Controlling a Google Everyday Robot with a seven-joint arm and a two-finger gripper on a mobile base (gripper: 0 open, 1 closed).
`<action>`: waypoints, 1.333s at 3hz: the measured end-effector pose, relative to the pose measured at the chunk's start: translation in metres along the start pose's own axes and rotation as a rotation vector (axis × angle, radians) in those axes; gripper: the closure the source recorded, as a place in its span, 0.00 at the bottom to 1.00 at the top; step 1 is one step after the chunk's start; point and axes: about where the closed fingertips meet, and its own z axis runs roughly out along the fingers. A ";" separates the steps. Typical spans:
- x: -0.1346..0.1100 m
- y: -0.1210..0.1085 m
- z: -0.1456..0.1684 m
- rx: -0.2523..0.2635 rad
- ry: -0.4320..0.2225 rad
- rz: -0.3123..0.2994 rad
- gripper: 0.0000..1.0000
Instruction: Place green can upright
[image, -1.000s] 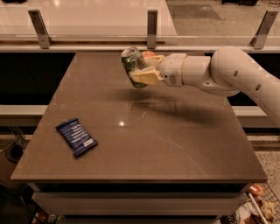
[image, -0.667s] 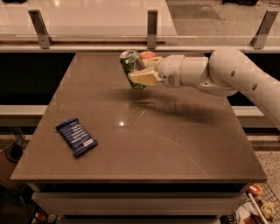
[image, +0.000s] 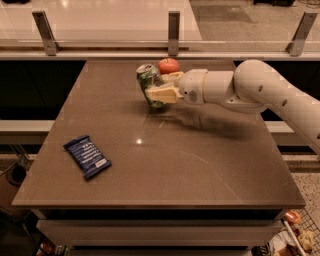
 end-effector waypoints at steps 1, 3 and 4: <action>0.006 0.000 0.005 -0.007 -0.013 0.018 1.00; 0.017 0.001 0.011 -0.010 -0.034 0.049 1.00; 0.016 0.001 0.011 -0.010 -0.034 0.049 1.00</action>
Offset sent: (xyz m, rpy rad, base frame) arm 0.0064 0.0035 -0.0292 0.0760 0.0411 -0.0052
